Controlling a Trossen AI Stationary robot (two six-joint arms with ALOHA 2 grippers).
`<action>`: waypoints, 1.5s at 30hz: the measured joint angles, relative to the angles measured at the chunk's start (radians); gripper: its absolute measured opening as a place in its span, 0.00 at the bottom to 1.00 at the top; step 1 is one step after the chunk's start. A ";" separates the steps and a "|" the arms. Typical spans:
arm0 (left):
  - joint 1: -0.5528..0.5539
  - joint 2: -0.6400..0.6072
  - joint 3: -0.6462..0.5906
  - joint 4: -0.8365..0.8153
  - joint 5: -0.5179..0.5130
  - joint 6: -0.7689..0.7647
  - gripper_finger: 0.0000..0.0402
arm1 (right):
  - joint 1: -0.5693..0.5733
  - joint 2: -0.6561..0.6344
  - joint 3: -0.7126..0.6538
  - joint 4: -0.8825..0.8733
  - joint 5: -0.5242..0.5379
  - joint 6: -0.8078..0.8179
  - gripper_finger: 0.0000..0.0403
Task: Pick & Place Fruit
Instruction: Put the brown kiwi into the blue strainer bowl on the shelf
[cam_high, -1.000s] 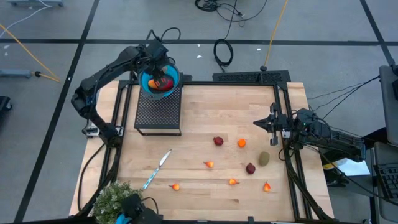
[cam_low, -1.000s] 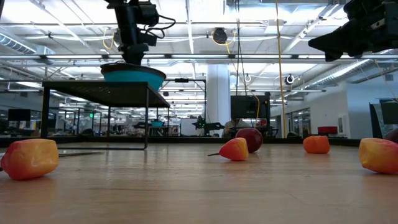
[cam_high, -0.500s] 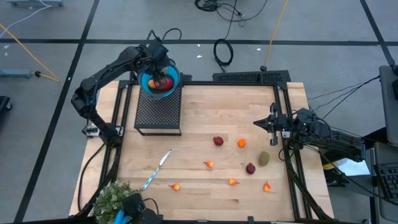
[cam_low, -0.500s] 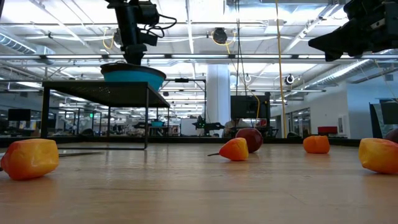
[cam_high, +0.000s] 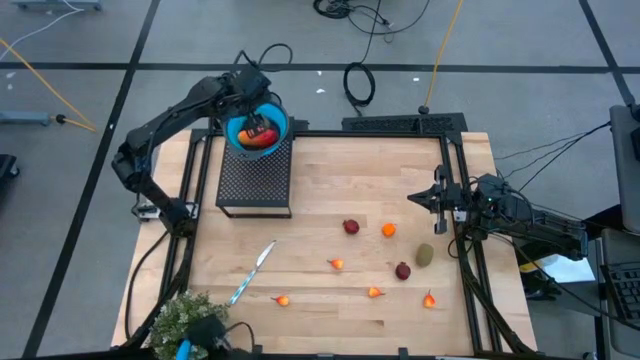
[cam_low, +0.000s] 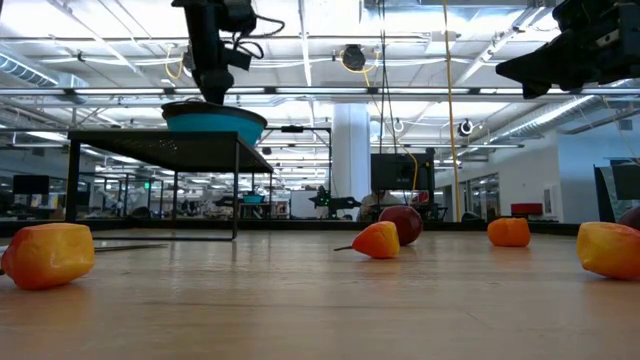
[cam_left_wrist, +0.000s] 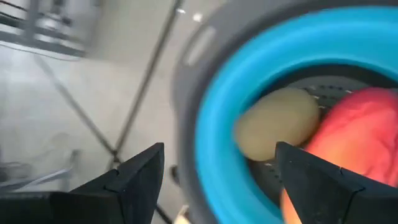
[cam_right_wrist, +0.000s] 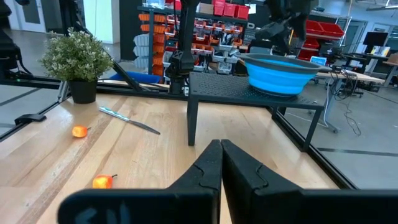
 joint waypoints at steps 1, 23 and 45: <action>-0.013 -0.010 0.000 0.009 -0.022 -0.006 0.76 | 0.000 0.000 0.000 0.000 0.000 0.000 0.00; -0.467 -0.151 0.000 0.137 0.135 -0.408 0.42 | 0.000 0.000 0.000 0.000 0.000 0.116 0.00; -0.783 -0.149 0.000 0.156 0.201 -0.609 0.02 | 0.001 0.000 -0.058 0.103 -0.207 0.189 0.00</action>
